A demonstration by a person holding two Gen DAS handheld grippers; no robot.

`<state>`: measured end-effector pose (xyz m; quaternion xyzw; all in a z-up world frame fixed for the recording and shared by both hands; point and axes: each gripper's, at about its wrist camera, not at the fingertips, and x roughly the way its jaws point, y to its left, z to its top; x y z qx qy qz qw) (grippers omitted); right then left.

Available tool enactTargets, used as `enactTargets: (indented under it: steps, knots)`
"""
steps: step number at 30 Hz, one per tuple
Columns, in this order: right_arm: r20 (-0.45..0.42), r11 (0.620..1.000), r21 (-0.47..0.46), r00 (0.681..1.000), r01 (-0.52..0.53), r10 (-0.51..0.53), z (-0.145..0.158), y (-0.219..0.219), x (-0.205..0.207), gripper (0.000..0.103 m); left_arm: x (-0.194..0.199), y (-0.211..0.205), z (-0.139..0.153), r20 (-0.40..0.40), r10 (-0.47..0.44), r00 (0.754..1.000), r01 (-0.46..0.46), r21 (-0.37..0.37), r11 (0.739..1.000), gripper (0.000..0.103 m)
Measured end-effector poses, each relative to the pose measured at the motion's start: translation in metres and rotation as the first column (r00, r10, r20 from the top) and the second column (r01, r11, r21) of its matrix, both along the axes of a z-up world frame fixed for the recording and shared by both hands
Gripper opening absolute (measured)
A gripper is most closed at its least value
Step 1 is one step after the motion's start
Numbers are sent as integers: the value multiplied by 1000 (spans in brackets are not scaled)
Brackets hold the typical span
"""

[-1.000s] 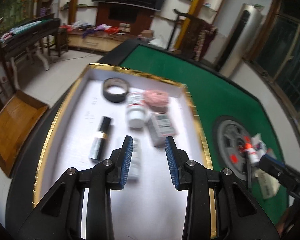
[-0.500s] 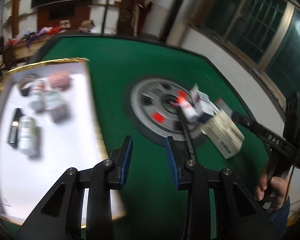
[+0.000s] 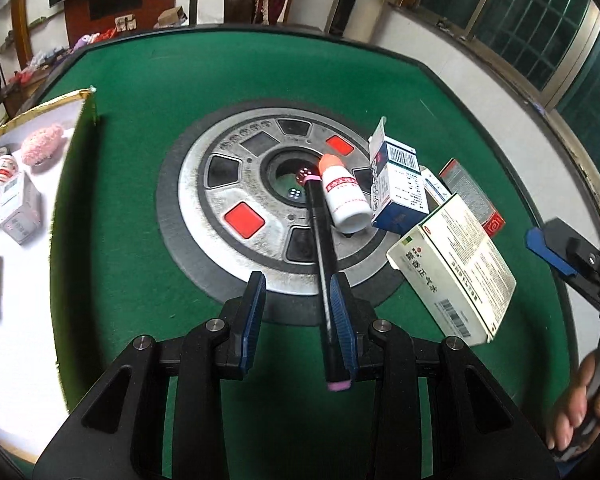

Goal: Organize objects
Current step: 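Grasp the black pink-capped marker with the left tool while the right tool approaches the printed leaflet, then lift the marker with the left tool while the right tool grasps the printed leaflet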

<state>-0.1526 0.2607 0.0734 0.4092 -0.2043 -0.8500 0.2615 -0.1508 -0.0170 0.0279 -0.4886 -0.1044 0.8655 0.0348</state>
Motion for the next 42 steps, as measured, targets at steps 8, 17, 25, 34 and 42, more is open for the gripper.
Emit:
enactTargets:
  steps: [8,17,25,34,42]
  knots:
    - [43,998,-41,998,-39,41,-7,0,2,47,-19,22,-10,24,15,1000,-13,-100,995,32]
    - [25,1000,-16,999,-21,21,-5,3,1,47,-25,30,-21,-1,-14,1000,13,-201,979,14]
    - [21,983,169,998,-66,64,-14,-20,0,67,18,-9,-24,3,-8,1000,8,-190,982,14]
    - [-43,884,450,985,-129,165,-32,-61,-1,75,33,-14,-27,-18,-23,1000,19,-197,980,14]
    - [-89,778,620,976,-102,199,-40,-94,11,75,36,-3,-27,-29,-25,999,19,-205,979,14]
